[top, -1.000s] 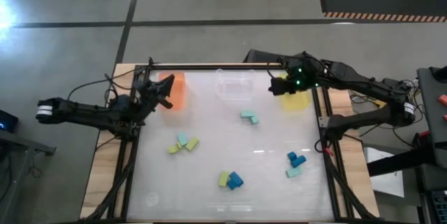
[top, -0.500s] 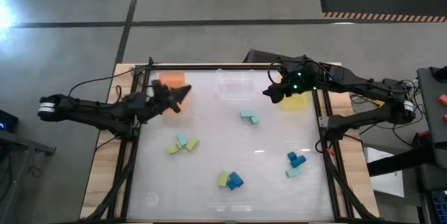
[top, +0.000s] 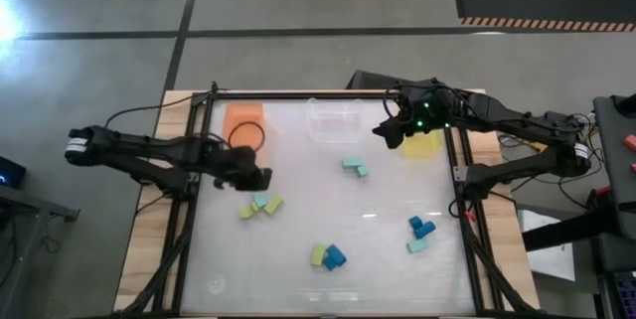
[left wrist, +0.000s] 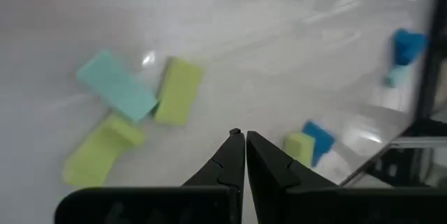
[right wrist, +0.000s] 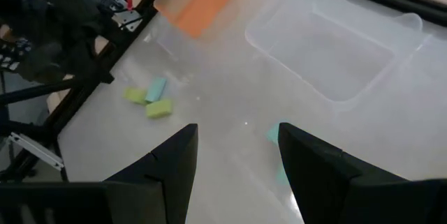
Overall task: Sort & place blocks by color
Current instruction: Put the left light blue rectangle block into the orange bin
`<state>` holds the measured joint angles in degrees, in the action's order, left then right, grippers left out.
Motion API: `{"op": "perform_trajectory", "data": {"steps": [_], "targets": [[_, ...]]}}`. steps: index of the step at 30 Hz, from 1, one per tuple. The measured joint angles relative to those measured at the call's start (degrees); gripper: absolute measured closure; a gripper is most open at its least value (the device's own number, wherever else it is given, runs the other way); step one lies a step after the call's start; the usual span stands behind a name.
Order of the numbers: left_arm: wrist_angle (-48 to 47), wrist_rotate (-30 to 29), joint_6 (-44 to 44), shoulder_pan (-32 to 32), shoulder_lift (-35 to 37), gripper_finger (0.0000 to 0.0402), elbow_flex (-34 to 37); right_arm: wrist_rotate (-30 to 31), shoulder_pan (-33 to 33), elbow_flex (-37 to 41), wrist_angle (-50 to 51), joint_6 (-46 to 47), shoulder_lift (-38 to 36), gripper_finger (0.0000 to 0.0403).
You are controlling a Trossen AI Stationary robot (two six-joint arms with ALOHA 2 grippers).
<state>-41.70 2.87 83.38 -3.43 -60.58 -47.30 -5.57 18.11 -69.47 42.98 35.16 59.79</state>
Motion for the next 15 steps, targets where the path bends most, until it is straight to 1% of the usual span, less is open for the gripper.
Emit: {"op": "perform_trajectory", "data": {"steps": [5,10,13,15], "targets": [[-1.3,0.1,6.2,-1.9,-3.7,0.0402,0.2,0.7,0.0,0.1,0.0,-2.3,0.0,0.0213],[-1.4,2.7,7.3,-2.0,-7.0,0.0402,0.4,0.8,0.0,0.1,0.0,-4.8,0.0,0.0213],[-1.2,6.5,0.7,-3.4,-8.7,0.0402,-0.2,0.8,0.0,0.1,0.0,-5.9,0.0,0.0213],[-1.5,7.5,-5.0,-4.9,-9.5,0.0402,-0.2,0.8,0.0,0.1,0.0,-6.1,0.0,0.0213]]}}
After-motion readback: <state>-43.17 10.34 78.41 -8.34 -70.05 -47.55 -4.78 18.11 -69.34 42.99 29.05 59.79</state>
